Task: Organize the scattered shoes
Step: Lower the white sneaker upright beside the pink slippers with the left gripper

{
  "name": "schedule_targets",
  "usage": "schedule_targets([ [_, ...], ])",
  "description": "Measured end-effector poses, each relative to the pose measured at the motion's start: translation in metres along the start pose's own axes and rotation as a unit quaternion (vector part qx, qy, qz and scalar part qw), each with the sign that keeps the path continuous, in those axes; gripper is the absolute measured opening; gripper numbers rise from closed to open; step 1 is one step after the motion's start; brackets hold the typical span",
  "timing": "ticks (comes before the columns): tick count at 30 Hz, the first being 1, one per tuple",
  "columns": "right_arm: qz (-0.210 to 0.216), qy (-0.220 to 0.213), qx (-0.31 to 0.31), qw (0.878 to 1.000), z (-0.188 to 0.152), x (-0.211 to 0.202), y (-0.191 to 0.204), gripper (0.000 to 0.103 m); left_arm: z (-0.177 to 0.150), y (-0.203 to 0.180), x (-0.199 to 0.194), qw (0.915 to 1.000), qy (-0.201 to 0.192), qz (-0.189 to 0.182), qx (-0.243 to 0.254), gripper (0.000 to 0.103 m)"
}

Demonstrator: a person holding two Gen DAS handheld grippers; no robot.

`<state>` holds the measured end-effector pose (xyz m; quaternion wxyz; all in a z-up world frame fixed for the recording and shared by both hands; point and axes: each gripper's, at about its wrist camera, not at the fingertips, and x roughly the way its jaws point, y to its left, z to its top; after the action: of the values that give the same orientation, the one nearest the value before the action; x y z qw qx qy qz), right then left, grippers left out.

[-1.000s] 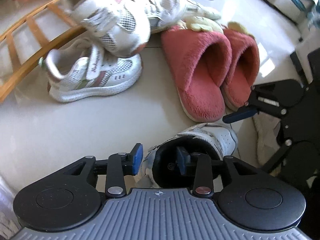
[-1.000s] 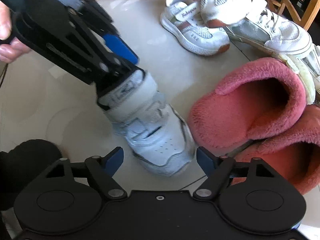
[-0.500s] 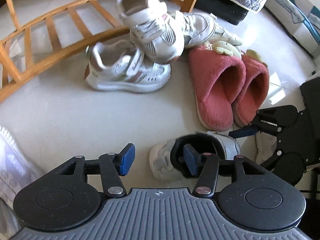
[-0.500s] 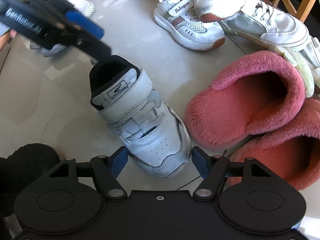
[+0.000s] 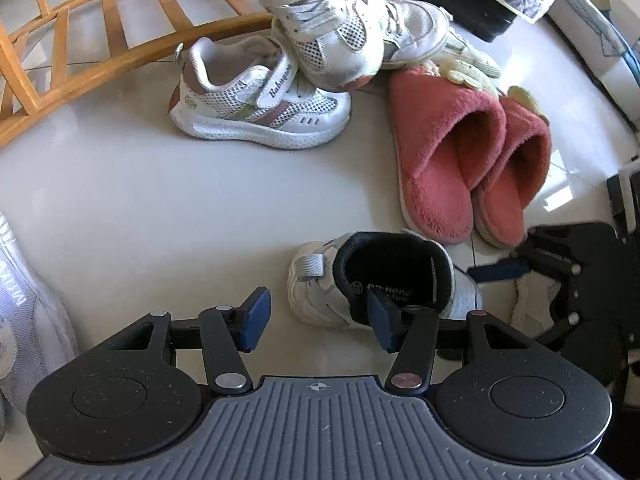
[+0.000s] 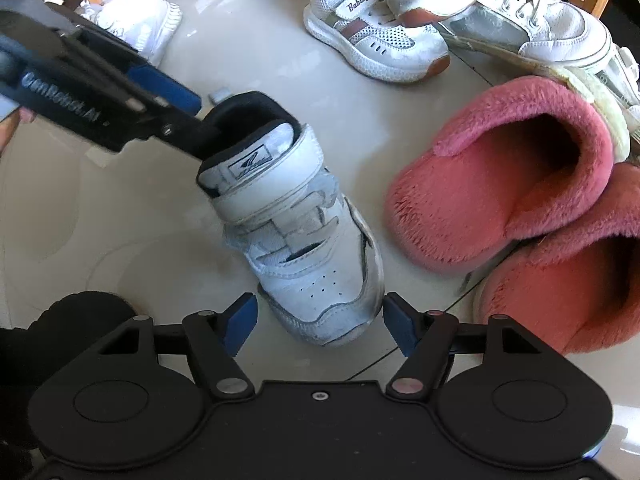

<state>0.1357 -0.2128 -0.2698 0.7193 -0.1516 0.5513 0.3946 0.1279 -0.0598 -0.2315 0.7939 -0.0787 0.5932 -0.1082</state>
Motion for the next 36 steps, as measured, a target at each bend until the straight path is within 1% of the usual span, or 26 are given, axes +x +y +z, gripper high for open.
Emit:
schedule_targets([
  [6,0.012,0.002,0.008,1.000,-0.001,0.001,0.001,0.073,0.003,0.000,0.003,1.0000,-0.001,-0.001,-0.001,0.050],
  [8,0.014,0.003,0.006,1.000,-0.002,0.000,0.002,0.073,0.004,-0.001,0.005,1.0000,0.000,-0.003,0.002,0.044],
  [15,0.024,0.005,0.004,1.000,-0.006,-0.002,0.008,0.072,0.009,-0.005,0.008,0.9999,-0.002,-0.006,0.012,0.037],
  [17,0.027,0.005,0.001,1.000,-0.007,-0.002,0.009,0.072,0.011,-0.006,0.009,0.9998,-0.003,-0.007,0.016,0.031],
  [18,0.028,0.005,0.001,1.000,-0.007,-0.002,0.010,0.072,0.012,-0.006,0.010,0.9998,-0.003,-0.007,0.018,0.030],
  [20,0.027,0.005,0.001,1.000,-0.008,-0.002,0.011,0.069,0.014,-0.007,0.011,0.9997,-0.005,-0.006,0.024,0.023],
  [23,0.022,0.005,0.006,1.000,-0.007,-0.001,0.011,0.065,0.017,-0.009,0.012,0.9994,-0.008,0.000,0.034,0.021],
  [25,0.022,0.005,0.007,1.000,-0.006,0.001,0.010,0.060,0.020,-0.009,0.013,0.9992,-0.010,0.004,0.038,0.020],
  [32,0.025,0.001,0.010,1.000,-0.004,0.003,0.011,0.058,0.031,-0.010,0.017,0.9984,-0.018,0.010,0.052,0.018],
  [36,0.019,-0.003,-0.002,1.000,0.000,0.003,0.014,0.057,0.041,-0.011,0.021,0.9980,-0.025,0.009,0.058,0.017],
])
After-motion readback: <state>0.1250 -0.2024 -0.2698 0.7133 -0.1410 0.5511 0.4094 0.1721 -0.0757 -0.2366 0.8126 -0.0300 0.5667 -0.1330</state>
